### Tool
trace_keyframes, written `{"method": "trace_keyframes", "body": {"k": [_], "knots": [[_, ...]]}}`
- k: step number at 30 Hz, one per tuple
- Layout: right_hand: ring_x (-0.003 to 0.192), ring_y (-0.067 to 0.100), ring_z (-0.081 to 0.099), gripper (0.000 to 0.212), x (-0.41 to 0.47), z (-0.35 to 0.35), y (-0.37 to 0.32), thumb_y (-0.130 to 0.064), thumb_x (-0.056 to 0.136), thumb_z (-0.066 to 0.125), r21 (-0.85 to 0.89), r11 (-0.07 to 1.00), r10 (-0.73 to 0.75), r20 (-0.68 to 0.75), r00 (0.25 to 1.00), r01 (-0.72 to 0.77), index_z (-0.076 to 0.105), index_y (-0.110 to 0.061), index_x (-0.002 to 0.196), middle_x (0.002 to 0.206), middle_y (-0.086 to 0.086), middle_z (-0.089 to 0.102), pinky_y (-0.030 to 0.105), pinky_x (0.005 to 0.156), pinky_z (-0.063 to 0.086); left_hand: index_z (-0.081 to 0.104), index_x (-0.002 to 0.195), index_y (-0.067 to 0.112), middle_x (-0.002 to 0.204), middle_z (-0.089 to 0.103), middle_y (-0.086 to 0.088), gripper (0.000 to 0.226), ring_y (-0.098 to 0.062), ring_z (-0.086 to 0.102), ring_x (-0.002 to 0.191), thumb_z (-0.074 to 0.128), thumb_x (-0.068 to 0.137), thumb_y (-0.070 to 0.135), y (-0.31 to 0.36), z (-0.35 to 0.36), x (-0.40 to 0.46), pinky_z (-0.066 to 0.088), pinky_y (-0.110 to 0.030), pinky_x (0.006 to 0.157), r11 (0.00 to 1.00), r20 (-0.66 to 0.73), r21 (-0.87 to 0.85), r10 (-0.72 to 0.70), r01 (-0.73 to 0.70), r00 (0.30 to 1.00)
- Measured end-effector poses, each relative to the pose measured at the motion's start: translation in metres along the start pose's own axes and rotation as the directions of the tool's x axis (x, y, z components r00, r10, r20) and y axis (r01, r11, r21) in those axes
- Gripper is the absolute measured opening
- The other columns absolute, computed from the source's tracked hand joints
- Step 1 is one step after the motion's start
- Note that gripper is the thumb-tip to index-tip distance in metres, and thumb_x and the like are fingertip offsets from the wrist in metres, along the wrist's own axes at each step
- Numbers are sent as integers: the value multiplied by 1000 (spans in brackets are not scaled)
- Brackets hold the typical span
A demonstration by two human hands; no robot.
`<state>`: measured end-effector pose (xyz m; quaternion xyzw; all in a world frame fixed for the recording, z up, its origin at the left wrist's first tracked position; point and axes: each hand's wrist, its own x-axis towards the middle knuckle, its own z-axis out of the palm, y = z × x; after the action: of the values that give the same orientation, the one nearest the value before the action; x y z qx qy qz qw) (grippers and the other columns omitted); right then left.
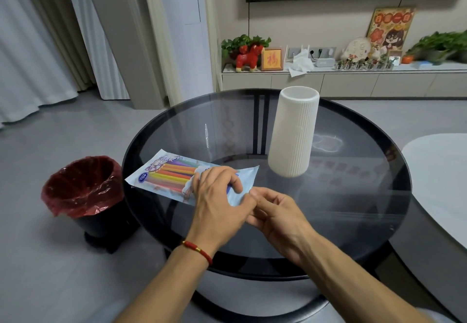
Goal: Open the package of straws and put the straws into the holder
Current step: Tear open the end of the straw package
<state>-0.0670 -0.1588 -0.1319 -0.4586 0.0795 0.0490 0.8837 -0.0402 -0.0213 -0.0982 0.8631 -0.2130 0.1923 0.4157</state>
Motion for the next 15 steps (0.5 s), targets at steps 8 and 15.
{"method": "trace_keyframes", "body": {"k": [8, 15], "knots": [[74, 21, 78, 23, -2, 3, -2, -9, 99, 67, -28, 1000, -5, 25, 1000, 6, 81, -11, 82, 86, 16, 77, 31, 72, 64, 54, 73, 15, 96, 62, 6, 23, -7, 49, 98, 69, 70, 32, -2, -1, -1, 38, -48, 99, 1000, -24, 0, -4, 4, 1000], [70, 18, 71, 18, 1, 3, -1, -7, 103, 64, -68, 998, 8, 37, 999, -6, 72, -9, 87, 79, 12, 69, 31, 71, 63, 54, 73, 17, 96, 62, 7, 21, -5, 47, 98, 68, 70, 32, -3, 0, -1, 39, -46, 97, 1000, -30, 11, -13, 13, 999]]}}
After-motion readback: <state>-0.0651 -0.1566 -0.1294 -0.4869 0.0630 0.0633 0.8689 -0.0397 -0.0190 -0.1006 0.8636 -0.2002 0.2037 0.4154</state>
